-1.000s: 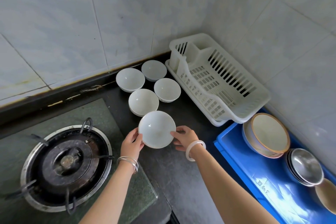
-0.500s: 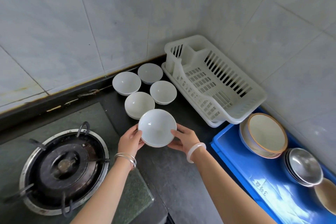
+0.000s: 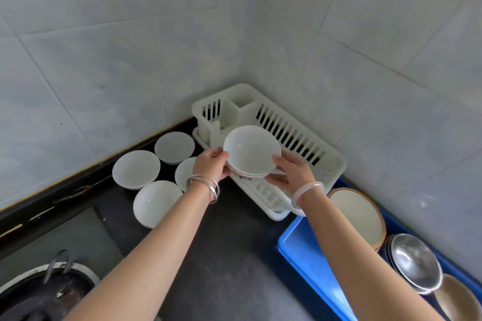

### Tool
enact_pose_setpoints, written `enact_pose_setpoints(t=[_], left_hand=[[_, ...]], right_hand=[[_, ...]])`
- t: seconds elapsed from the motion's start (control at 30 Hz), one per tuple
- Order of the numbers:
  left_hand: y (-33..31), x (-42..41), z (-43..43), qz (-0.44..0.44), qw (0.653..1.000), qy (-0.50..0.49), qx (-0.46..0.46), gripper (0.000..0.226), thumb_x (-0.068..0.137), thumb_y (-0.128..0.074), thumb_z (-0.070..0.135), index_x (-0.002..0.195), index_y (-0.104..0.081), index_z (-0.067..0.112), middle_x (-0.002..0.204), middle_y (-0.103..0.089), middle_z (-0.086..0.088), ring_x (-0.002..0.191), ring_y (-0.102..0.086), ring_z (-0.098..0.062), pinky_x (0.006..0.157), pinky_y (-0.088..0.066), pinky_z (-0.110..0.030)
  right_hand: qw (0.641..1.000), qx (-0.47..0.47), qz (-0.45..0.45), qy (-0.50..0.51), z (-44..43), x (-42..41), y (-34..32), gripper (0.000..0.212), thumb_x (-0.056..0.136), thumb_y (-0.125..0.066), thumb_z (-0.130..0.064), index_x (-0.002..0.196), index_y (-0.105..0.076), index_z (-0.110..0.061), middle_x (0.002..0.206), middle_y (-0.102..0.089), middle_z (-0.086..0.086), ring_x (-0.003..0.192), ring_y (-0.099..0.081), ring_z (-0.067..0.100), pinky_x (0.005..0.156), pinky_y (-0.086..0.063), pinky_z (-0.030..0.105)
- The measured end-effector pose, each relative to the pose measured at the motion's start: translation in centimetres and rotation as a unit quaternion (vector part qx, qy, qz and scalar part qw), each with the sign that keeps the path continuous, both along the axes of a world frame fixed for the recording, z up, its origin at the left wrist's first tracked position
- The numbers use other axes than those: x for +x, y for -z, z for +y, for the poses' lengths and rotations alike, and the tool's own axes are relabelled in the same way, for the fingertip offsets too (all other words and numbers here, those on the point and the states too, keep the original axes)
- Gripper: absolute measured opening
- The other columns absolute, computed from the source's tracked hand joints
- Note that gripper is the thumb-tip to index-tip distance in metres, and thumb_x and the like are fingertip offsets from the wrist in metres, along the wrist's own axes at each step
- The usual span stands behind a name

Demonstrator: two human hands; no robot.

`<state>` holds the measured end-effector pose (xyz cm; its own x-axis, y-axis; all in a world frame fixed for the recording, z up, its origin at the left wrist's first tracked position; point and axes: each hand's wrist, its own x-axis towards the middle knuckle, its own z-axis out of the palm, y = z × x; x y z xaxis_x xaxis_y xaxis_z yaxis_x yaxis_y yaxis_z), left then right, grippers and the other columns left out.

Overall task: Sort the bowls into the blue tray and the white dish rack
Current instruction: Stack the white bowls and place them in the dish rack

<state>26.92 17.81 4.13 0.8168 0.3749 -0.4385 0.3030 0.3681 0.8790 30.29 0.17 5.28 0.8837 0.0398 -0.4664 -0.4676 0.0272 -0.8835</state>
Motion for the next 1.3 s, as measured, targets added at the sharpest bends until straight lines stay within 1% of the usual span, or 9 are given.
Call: enact_pose_setpoints(t=[0.1,0.23,0.33,0.43,0.47,0.57,0.63,1.17,1.3], left_hand=[[-0.2,4.4,-0.9,-0.002,1.0,0.024,0.005,0.016,0.088,-0.052,0.004,0.101,-0.059,0.009,0.085,-0.058,-0.007,0.085,-0.06,-0.028,0.061,-0.055,-0.027],[1.5,10.9,-1.2,0.013,0.997,0.064,0.049,0.02,0.089,-0.048,0.004,0.101,-0.063,0.008,0.077,-0.059,-0.008,0.062,-0.056,-0.02,0.047,-0.054,-0.022],[3.8,14.5,-1.0,0.051,0.994,0.073,0.07,0.025,0.089,-0.047,0.005,0.108,-0.063,0.003,0.051,-0.061,-0.001,0.059,-0.053,-0.019,0.078,-0.057,-0.046],[6.0,16.9,-0.8,0.077,0.992,0.07,0.075,0.026,0.09,-0.046,0.005,0.111,-0.06,0.0,0.031,-0.055,0.006,0.059,-0.05,-0.021,0.092,-0.05,-0.052],[6.5,17.5,-0.8,0.082,0.991,0.07,0.078,0.027,0.091,-0.046,0.005,0.113,-0.058,-0.001,0.04,-0.061,0.002,0.061,-0.05,-0.022,0.093,-0.05,-0.051],[7.4,19.3,-0.6,0.087,0.987,0.088,0.099,0.034,0.091,-0.046,0.007,0.121,-0.053,-0.005,0.106,-0.065,-0.024,0.088,-0.06,-0.031,0.094,-0.048,-0.044],[8.2,20.5,-0.5,0.096,0.984,0.095,0.114,0.034,0.091,-0.045,0.007,0.122,-0.054,-0.004,0.125,-0.057,-0.027,0.11,-0.059,-0.039,0.097,-0.049,-0.046],[10.0,21.3,-0.4,0.109,0.979,0.107,0.137,0.034,0.09,-0.044,0.006,0.122,-0.055,-0.002,0.127,-0.057,-0.024,0.108,-0.059,-0.034,0.099,-0.047,-0.047],[9.0,20.2,-1.0,0.057,0.977,0.074,0.192,0.038,0.087,-0.039,0.002,0.117,-0.062,0.01,0.118,-0.063,-0.018,0.104,-0.059,-0.035,0.094,-0.05,-0.046]], right_hand=[[1.0,-0.005,0.003,0.03,-0.3,3.6,0.2,0.031,0.089,-0.06,-0.017,0.12,-0.06,-0.02,0.101,-0.066,0.005,0.076,-0.07,0.023,0.066,-0.06,0.031],[0.998,0.015,0.034,0.057,-0.2,8.6,1.8,0.035,0.092,-0.056,-0.014,0.127,-0.054,-0.012,0.121,-0.059,0.015,0.084,-0.067,0.027,0.07,-0.058,0.034],[0.996,0.021,0.054,0.073,0.3,11.3,3.5,0.035,0.092,-0.055,-0.013,0.127,-0.054,-0.011,0.125,-0.056,0.017,0.081,-0.065,0.025,0.064,-0.057,0.033],[0.994,0.006,0.072,0.079,1.0,13.6,5.2,0.037,0.093,-0.054,-0.014,0.129,-0.052,-0.01,0.125,-0.057,0.017,0.094,-0.062,0.029,0.071,-0.054,0.035],[0.994,0.001,0.077,0.081,1.3,14.3,5.8,0.037,0.093,-0.054,-0.015,0.13,-0.051,-0.01,0.125,-0.057,0.016,0.095,-0.061,0.029,0.071,-0.054,0.035],[0.992,-0.003,0.082,0.092,1.8,15.9,7.2,0.037,0.094,-0.053,-0.014,0.131,-0.051,-0.011,0.125,-0.056,0.016,0.09,-0.06,0.029,0.068,-0.054,0.035],[0.992,-0.005,0.083,0.097,1.9,16.8,8.0,0.038,0.094,-0.052,-0.015,0.132,-0.05,-0.012,0.126,-0.056,0.015,0.09,-0.06,0.029,0.07,-0.055,0.036],[0.995,-0.017,0.06,0.079,2.0,17.3,10.5,0.042,0.096,-0.049,-0.022,0.136,-0.045,-0.012,0.137,-0.049,0.012,0.097,-0.059,0.028,0.077,-0.055,0.033],[0.996,-0.038,0.029,0.075,2.0,16.5,10.7,0.041,0.097,-0.045,-0.028,0.135,-0.045,-0.012,0.125,-0.055,0.01,0.092,-0.061,0.023,0.074,-0.053,0.029]])
